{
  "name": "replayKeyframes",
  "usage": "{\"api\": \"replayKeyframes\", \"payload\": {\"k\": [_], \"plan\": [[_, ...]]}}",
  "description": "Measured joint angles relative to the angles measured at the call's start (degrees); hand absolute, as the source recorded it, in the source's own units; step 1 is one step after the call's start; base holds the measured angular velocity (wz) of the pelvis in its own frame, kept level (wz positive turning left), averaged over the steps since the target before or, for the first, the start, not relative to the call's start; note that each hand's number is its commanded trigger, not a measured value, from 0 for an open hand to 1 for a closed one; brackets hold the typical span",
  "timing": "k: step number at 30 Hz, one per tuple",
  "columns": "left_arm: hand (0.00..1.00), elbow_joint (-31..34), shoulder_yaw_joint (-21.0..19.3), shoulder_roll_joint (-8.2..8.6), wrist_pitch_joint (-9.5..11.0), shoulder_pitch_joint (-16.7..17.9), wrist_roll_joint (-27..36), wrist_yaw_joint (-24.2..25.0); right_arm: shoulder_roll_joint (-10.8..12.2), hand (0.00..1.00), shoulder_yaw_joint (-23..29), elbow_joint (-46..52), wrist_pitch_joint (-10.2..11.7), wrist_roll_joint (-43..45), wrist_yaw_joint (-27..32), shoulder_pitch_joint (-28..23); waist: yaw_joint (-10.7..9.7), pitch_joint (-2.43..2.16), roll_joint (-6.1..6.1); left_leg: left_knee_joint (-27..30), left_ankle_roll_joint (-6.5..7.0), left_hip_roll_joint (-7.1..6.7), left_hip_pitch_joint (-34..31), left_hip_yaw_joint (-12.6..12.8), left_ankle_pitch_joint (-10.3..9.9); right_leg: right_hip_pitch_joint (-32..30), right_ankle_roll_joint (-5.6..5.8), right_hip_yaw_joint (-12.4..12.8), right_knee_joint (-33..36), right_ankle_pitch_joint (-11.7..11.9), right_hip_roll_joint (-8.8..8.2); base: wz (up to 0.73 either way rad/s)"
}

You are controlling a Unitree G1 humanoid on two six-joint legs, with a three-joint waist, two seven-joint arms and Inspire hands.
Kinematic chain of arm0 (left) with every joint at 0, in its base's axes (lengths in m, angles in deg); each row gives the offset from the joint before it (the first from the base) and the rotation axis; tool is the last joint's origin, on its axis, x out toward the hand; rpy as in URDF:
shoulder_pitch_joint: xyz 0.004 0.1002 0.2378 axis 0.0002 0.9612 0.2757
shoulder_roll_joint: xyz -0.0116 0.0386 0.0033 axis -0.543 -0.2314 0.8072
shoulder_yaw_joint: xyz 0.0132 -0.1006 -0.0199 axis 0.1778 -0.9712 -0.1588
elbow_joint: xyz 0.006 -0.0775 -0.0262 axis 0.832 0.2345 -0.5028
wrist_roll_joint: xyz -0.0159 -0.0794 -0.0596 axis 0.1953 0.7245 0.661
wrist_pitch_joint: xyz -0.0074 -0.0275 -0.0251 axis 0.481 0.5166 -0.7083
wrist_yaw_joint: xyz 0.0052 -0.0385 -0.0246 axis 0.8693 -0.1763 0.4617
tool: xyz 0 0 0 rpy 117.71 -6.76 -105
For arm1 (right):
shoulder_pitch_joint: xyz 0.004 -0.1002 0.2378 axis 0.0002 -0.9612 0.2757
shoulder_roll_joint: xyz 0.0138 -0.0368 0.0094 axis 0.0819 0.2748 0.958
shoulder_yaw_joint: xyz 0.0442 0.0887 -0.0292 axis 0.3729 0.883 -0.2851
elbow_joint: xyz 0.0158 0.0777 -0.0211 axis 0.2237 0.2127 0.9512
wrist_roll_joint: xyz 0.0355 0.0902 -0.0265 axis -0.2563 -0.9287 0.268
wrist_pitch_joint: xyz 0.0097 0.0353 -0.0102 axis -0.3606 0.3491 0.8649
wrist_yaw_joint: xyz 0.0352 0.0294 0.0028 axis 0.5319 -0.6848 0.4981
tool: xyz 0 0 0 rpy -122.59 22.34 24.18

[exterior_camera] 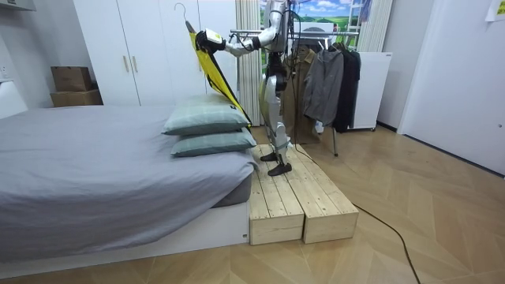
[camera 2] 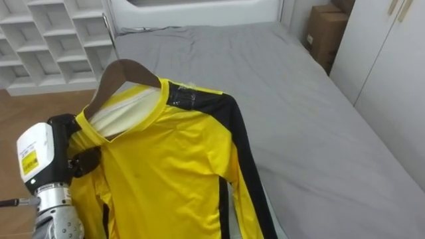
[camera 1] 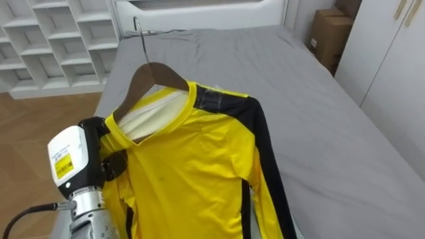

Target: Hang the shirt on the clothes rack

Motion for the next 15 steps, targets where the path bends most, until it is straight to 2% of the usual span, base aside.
{"api": "replayKeyframes", "payload": {"k": [8, 11, 13, 15], "plan": [[1.0, 0.28, 0.03, -0.14, -0.16, 1.08, 0.18, -0.85, -0.96, 0.0, 2.63, 0.04, 0.04, -0.53, 3.82, 0.99, -0.01, -0.14, -0.17, -0.61, 0.0, -0.37, 0.55, 0.14, 0.03, 0.16, 0.27, -0.07, 0.16, -0.16, -0.09, -0.01], [1.0, 2.3, 0.05, -0.35, -0.45, 2.91, 0.05, -0.86, -1.6, 0.0, 4.41, 1.36, 0.11, 0.66, 6.64, 1.3, -0.29, -0.34, -0.41, -0.95, 0.02, -0.5, 0.77, 0.12, 0.04, 0.66, 0.35, -0.1, 0.12, -0.19, -0.02, 0.0], [1.0, 3.03, 0.13, -0.41, -0.53, 3.96, -0.87, -0.86, -1.71, 0.0, 4.56, 2.39, 0.07, 3.11, 8.58, 1.34, -0.29, -0.48, -0.85, -1.04, 0.03, -0.5, 1.35, 0.14, 0.04, 1.06, 0.35, -0.07, 0.13, -0.19, -0.02, 0.0], [1.0, 3.01, 0.85, -0.41, -0.64, 4.08, -1.18, -0.81, -1.87, 0.0, 4.53, 3.45, 0.18, 9.11, 10.87, 2.26, 0.61, -0.36, -1.32, -1.15, 0.03, -0.45, 2.0, 0.4, 0.04, 1.23, 0.35, 0.19, 0.2, -0.19, 0.06, -0.06]]}}
